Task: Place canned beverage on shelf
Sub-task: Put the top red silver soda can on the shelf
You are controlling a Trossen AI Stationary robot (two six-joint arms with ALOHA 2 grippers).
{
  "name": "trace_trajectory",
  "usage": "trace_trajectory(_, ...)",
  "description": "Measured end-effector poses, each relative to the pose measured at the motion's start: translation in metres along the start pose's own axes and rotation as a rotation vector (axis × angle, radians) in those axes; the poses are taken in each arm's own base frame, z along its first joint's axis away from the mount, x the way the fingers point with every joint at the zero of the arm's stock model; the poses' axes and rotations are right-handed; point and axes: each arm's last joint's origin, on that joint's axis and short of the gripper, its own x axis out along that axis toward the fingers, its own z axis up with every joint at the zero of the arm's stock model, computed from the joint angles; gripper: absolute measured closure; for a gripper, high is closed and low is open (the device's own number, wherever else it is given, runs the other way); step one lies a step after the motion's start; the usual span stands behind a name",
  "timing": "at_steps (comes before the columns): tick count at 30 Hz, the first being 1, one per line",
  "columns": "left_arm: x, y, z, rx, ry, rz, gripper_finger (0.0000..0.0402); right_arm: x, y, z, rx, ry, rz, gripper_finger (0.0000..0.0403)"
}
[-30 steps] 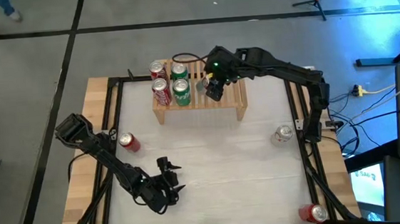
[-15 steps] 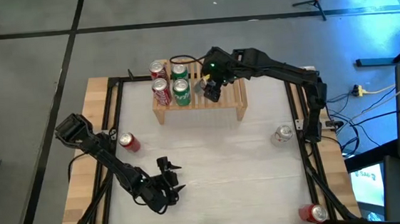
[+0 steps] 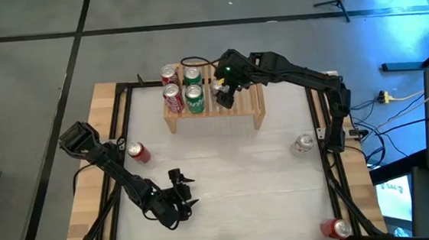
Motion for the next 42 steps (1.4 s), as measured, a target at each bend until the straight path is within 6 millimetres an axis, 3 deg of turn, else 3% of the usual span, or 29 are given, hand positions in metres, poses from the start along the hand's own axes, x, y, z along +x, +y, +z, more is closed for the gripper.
trace_trajectory(19,0.000,0.000,0.000,0.000,0.001,-0.001,0.0065,-0.001,0.000,0.010,-0.010,-0.099,-0.013,0.0025)
trace_trajectory(22,0.000,0.000,0.000,0.000,0.001,-0.001,0.0065,-0.011,0.003,0.010,-0.033,-0.083,-0.008,0.0024)
trace_trajectory(27,0.000,0.000,0.000,0.000,0.001,-0.001,0.0065,-0.049,0.014,0.005,-0.083,-0.025,-0.050,0.0024)
trace_trajectory(30,0.000,0.000,0.000,0.001,0.001,-0.001,0.0065,-0.057,0.026,-0.002,-0.118,0.016,-0.091,0.0024)
trace_trajectory(33,0.000,0.000,0.000,0.000,-0.001,0.001,0.0065,-0.050,0.039,-0.010,-0.144,0.064,-0.092,0.0024)
trace_trajectory(37,-0.002,-0.002,-0.001,0.004,-0.006,-0.008,0.0065,-0.023,0.055,-0.027,-0.217,0.145,-0.198,0.0024)
trace_trajectory(42,-0.004,-0.004,-0.002,0.008,-0.010,-0.012,0.0065,0.006,0.057,-0.048,-0.277,0.244,-0.331,0.0024)
